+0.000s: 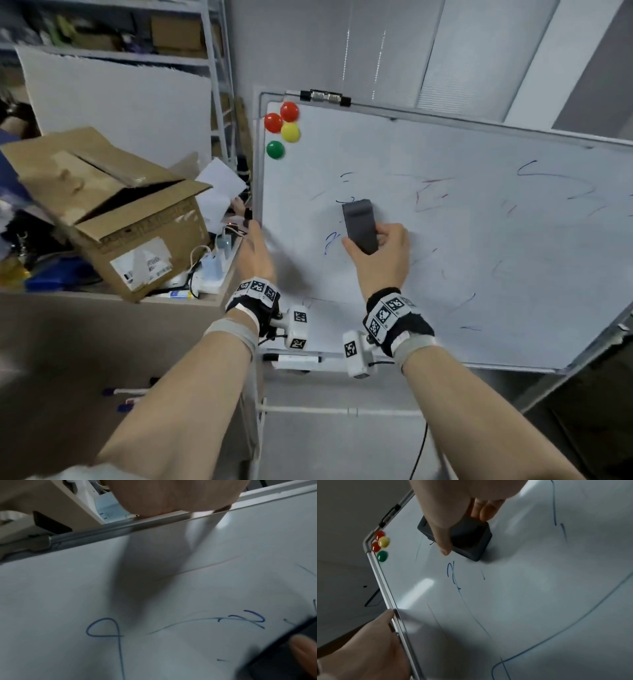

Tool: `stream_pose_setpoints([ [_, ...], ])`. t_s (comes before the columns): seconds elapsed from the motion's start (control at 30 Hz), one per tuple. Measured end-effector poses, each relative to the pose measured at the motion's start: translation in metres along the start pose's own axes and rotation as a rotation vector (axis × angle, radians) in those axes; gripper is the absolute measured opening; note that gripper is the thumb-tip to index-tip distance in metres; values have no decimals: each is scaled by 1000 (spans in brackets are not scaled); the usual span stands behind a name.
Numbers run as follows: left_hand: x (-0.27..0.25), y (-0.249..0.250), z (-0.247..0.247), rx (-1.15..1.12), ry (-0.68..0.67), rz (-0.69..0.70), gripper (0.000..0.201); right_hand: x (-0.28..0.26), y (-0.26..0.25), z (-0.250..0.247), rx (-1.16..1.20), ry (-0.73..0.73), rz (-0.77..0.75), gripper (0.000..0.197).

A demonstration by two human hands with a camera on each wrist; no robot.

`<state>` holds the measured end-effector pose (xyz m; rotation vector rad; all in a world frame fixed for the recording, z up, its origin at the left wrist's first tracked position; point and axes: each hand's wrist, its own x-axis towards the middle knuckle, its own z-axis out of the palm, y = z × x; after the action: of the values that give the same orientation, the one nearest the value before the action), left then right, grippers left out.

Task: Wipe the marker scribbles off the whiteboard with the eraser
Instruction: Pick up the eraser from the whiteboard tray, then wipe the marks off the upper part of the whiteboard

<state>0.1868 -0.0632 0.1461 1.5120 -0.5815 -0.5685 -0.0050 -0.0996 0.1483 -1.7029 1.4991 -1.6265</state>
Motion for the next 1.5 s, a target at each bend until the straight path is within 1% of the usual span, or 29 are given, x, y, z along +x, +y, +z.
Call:
stream_pose_setpoints([
  [0.07, -2, 0, -3, -23, -27, -20, 75, -5, 1, 11, -91, -18, -48, 53],
  [0.2, 1, 0, -10, 23, -73, -31, 73, -27, 0, 37, -303, -222, -244, 52],
  [0.23, 1, 1, -12, 19, -83, -32, 73, -29, -1, 39, -348, -252, -281, 52],
  [0.27, 3, 2, -12, 8, -92, -34, 73, -28, -4, 39, -367, -251, -298, 52],
  [0.3, 4, 1, -12, -8, -101, -30, 72, -24, -8, 37, -354, -216, -298, 51],
  [0.4, 5, -2, -9, -73, -110, -10, 60, -7, -21, 28, -229, -9, -270, 47],
  [0.43, 5, -3, -8, -99, -117, -15, 57, -1, -26, 26, -218, 28, -282, 46],
  [0.47, 6, -5, -8, -120, -125, -26, 58, 2, -30, 27, -233, 30, -308, 46],
  [0.53, 9, -12, -10, -163, -140, -52, 64, -2, -36, 35, -312, -54, -389, 47],
  [0.6, 13, -23, -14, -203, -152, -86, 64, -14, -35, 48, -373, -145, -478, 50],
  [0.63, 14, -29, -16, -205, -156, -103, 64, -20, -33, 55, -389, -166, -503, 50],
  [0.73, 19, -42, -16, -191, -184, -145, 68, -35, -13, 66, -438, -236, -514, 52],
  [0.83, 21, -48, -14, -200, -244, -197, 76, -52, 18, 67, -518, -335, -513, 51],
  [0.9, 21, -54, -13, -211, -251, -214, 79, -56, 25, 66, -520, -355, -511, 50],
  [0.97, 21, -57, -13, -205, -213, -224, 75, -48, 18, 67, -503, -307, -538, 51],
  [1.07, 24, -56, -11, -195, -156, -195, 69, -27, -6, 69, -396, -112, -525, 51],
  [1.1, 25, -56, -10, -196, -154, -192, 69, -23, -10, 70, -368, -76, -505, 51],
  [1.13, 26, -56, -10, -194, -152, -192, 69, -24, -10, 72, -359, -77, -495, 51],
  [1.17, 26, -57, -10, -188, -150, -193, 68, -29, -4, 74, -372, -117, -500, 51],
  [1.27, 26, -58, -10, -175, -153, -180, 65, -59, 34, 76, -499, -339, -533, 52],
  [1.3, 25, -58, -10, -171, -154, -170, 65, -70, 46, 75, -534, -391, -514, 54],
  [1.33, 24, -57, -10, -169, -155, -161, 65, -77, 54, 73, -555, -409, -493, 54],
  [1.37, 23, -57, -9, -168, -153, -162, 65, -78, 54, 70, -558, -392, -474, 53],
  [1.4, 21, -57, -8, -170, -138, -167, 65, -73, 50, 67, -546, -342, -464, 52],
  [1.5, 17, -54, -4, -157, -100, -162, 62, -36, 24, 56, -391, -58, -429, 48],
])
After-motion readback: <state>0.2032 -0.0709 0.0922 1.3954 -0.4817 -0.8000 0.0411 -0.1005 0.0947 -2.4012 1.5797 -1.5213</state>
